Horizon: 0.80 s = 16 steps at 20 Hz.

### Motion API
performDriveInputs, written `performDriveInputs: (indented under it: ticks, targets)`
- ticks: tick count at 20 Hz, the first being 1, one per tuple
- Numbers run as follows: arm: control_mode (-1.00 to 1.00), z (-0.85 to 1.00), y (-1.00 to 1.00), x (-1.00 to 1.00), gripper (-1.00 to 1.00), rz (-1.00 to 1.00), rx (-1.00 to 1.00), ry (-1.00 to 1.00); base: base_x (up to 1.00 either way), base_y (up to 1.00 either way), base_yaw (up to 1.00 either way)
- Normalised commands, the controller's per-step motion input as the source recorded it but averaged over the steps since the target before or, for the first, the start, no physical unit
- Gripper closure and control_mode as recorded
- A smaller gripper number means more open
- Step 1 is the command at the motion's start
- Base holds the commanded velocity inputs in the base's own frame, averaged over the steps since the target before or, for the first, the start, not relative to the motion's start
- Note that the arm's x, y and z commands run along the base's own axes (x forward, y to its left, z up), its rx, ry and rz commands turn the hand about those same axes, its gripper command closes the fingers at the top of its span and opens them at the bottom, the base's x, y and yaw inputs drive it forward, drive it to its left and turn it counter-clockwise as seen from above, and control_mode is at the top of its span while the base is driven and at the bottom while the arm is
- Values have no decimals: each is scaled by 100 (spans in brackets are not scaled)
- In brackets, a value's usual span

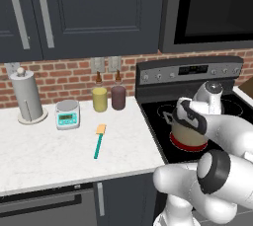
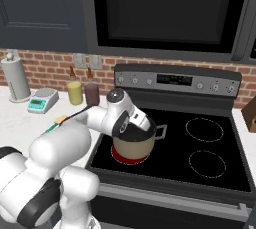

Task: Put the garlic and tomato in the pot. Retrieve the spatula and lightly stir the vegetables in the pot.

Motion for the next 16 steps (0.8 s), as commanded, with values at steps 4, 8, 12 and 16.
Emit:
performDriveInputs:
  ticks: [4,8,12,16]
  targets:
    - [-100,-30,-13,11,100,0,0,5,0,0,0]
    - [-100,-24,-10,9,100,0,0,4,0,0,0]
    - [-100,-24,-8,24,100,0,0,5,0,0,0]
    - [-100,-21,-3,17,100,0,0,4,0,0,0]
